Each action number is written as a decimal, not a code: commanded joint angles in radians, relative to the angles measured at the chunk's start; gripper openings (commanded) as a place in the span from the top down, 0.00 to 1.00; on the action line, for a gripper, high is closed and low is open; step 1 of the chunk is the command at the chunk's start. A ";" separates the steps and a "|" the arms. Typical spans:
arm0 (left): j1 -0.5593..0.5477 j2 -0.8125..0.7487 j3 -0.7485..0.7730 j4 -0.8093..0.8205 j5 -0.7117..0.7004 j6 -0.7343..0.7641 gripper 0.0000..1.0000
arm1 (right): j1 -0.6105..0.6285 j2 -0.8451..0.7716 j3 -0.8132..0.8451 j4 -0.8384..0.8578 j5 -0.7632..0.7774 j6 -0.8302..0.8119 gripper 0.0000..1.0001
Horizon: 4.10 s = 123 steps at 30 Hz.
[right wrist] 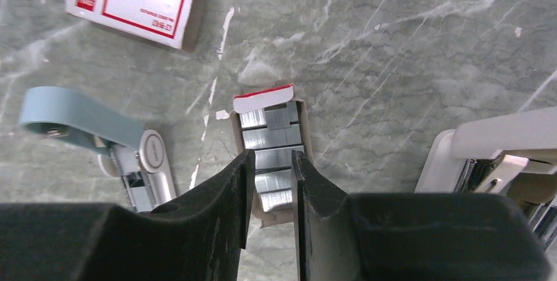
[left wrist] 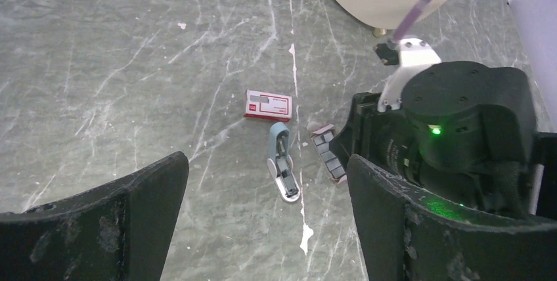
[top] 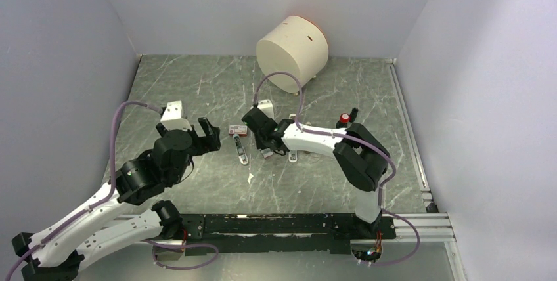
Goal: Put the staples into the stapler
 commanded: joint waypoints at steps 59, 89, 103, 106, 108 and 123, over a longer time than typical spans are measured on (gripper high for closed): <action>0.006 0.046 -0.010 0.088 0.059 0.050 0.05 | -0.046 0.030 -0.050 0.160 -0.010 -0.067 0.80; 0.005 0.040 -0.016 0.097 0.088 0.043 0.06 | 0.017 -0.260 -0.299 -0.141 -0.295 -0.182 0.77; 0.006 0.044 -0.003 0.082 0.082 0.031 0.06 | 0.065 -0.176 -0.261 -0.177 -0.261 -0.211 0.68; 0.006 0.049 0.004 0.082 0.082 0.037 0.06 | 0.065 -0.181 -0.237 -0.190 -0.250 -0.185 0.62; 0.006 0.050 0.003 0.087 0.083 0.043 0.06 | 0.065 -0.195 -0.228 -0.192 -0.227 -0.144 0.59; 0.006 0.062 -0.001 0.104 0.090 0.054 0.06 | 0.076 -0.150 -0.201 -0.275 -0.109 0.086 0.63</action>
